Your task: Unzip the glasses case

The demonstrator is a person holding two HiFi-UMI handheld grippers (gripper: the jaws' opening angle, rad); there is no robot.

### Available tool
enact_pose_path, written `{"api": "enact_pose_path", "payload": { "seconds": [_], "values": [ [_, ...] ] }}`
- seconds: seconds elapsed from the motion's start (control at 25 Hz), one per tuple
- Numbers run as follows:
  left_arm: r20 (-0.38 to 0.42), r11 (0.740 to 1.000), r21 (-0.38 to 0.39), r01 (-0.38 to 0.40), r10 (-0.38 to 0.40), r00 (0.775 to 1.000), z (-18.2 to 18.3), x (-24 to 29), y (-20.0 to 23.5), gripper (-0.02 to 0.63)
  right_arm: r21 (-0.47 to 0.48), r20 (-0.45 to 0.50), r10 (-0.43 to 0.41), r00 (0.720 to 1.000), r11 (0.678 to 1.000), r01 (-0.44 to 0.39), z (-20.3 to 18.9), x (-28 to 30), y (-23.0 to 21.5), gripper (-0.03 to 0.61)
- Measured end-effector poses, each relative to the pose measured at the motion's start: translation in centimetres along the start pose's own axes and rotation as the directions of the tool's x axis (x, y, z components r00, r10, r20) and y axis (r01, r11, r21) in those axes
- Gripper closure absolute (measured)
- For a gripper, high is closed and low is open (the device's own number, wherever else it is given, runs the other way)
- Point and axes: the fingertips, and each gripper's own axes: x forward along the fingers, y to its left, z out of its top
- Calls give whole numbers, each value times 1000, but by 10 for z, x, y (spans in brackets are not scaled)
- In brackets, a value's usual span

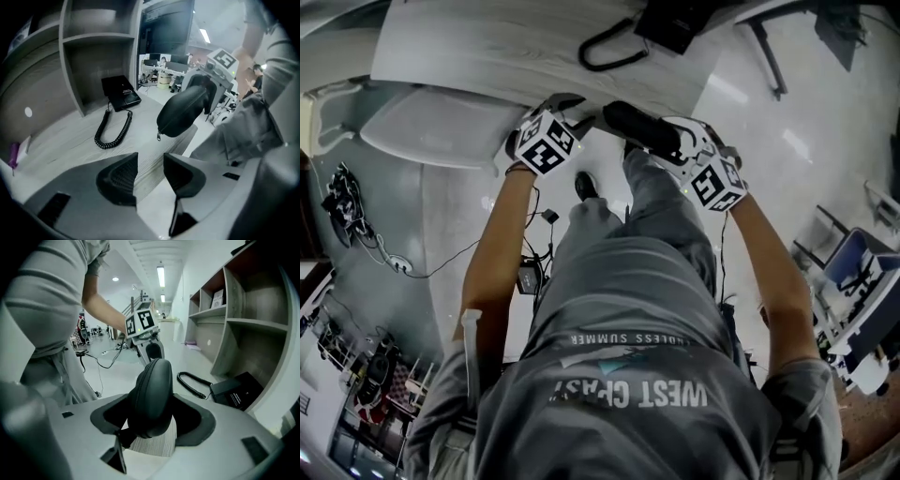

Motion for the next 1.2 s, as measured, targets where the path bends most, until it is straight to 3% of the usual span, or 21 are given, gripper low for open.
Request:
{"api": "enact_pose_path", "payload": {
  "seconds": [0.12, 0.24, 0.36, 0.44, 0.72, 0.76, 0.84, 0.88, 1.0, 1.2],
  "values": [
    [23, 994, 111, -8, 5, 1000, 9, -2, -11, 459, -14, 30, 28, 999, 1000, -28, 21, -16, 8, 288],
    [104, 981, 188, -48, 29, 994, 25, -12, -20, 460, -24, 46, 54, 998, 998, -53, 40, -25, 19, 288],
    [188, 969, 225, -101, 58, 980, 37, -29, -24, 598, -30, 46, 75, 996, 997, -73, 50, -28, 28, 288],
    [210, 961, 255, -108, 54, 976, 39, -37, -29, 614, -31, 37, 78, 996, 997, -77, 52, -29, 31, 288],
    [181, 935, 348, -67, 4, 984, 28, -54, -47, 612, -29, 30, 115, 993, 993, -114, 60, -34, 41, 288],
    [179, 931, 357, -71, 7, 984, 27, -56, -48, 595, -29, 32, 125, 992, 992, -124, 62, -34, 44, 288],
    [183, 925, 371, -82, 13, 983, 25, -62, -47, 497, -22, 34, 148, 988, 989, -147, 65, -35, 49, 288],
    [187, 919, 385, -81, 8, 982, 24, -65, -48, 485, -16, 37, 159, 987, 987, -159, 67, -35, 52, 288],
    [170, 878, 477, -48, -39, 985, 19, -77, -60, 477, 10, 46, 201, 978, 979, -202, 76, -39, 63, 288],
    [67, 755, 652, 71, -151, 986, 6, -90, -99, 477, 70, 84, 278, 957, 956, -284, 91, -49, 81, 288]
  ]
}}
